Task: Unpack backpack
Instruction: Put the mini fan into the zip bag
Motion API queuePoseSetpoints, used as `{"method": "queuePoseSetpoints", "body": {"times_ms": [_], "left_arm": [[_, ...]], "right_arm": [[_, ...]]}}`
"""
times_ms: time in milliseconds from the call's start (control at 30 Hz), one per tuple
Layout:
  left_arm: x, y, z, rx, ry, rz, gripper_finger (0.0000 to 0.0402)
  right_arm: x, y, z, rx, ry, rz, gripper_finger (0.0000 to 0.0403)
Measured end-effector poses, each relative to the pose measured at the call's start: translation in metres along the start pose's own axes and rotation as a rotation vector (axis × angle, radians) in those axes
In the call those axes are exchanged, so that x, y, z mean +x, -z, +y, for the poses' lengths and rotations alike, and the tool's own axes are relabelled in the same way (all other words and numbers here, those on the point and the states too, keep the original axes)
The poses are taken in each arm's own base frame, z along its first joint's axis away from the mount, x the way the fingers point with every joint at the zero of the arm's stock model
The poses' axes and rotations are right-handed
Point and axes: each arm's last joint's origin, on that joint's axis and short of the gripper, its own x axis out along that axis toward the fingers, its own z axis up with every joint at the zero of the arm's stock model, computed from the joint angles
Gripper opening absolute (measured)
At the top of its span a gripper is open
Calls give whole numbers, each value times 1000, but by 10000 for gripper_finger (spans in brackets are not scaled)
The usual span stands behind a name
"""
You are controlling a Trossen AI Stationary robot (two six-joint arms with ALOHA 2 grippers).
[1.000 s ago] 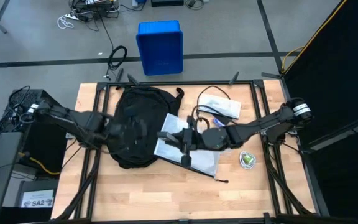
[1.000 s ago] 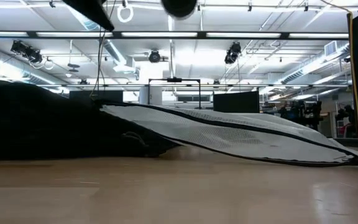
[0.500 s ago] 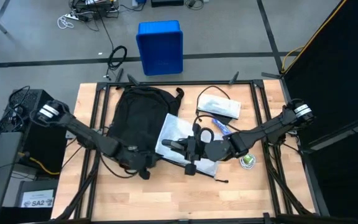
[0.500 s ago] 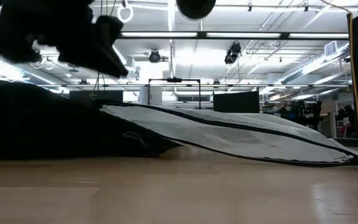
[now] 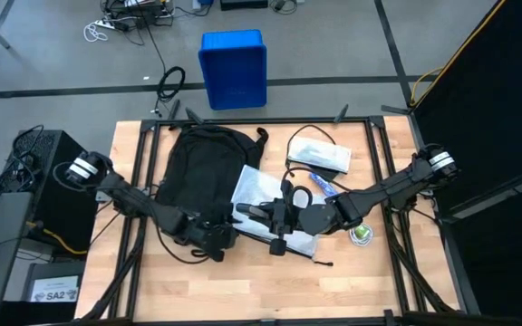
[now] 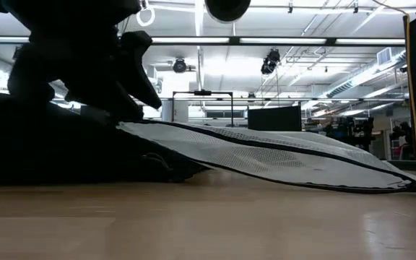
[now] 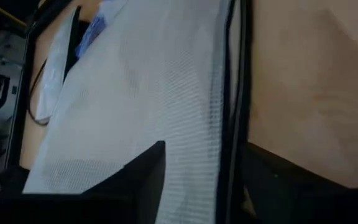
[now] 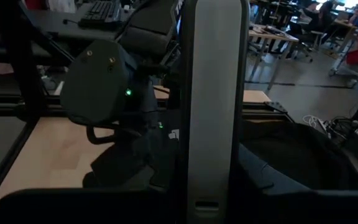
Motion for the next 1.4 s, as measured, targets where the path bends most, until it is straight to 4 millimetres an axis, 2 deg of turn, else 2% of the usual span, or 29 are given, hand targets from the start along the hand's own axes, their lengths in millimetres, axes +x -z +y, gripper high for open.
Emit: {"method": "queuePoseSetpoints", "body": {"times_ms": [167, 333, 533, 967, 1100, 1300, 1400], "left_arm": [[2, 6, 2, 1, -3, 55, 208], [5, 10, 10, -20, -99, 97, 211], [10, 14, 20, -40, -130, 132, 212], [41, 30, 37, -63, -174, 247, 205], [53, 35, 43, -89, -204, 265, 163], [61, 39, 51, -137, -232, 278, 19], [59, 39, 54, -147, -239, 277, 4]], "right_arm": [[0, 0, 0, -1, 0, 1, 62], [0, 0, 0, -2, 0, 3, 62], [0, 1, 0, -3, 0, 4, 62], [0, 2, 0, -8, -5, 14, 62], [0, 2, 0, -8, -7, 18, 62], [-1, 2, 2, -10, -13, 19, 62], [-2, 2, 5, -11, -21, 17, 62]]}}
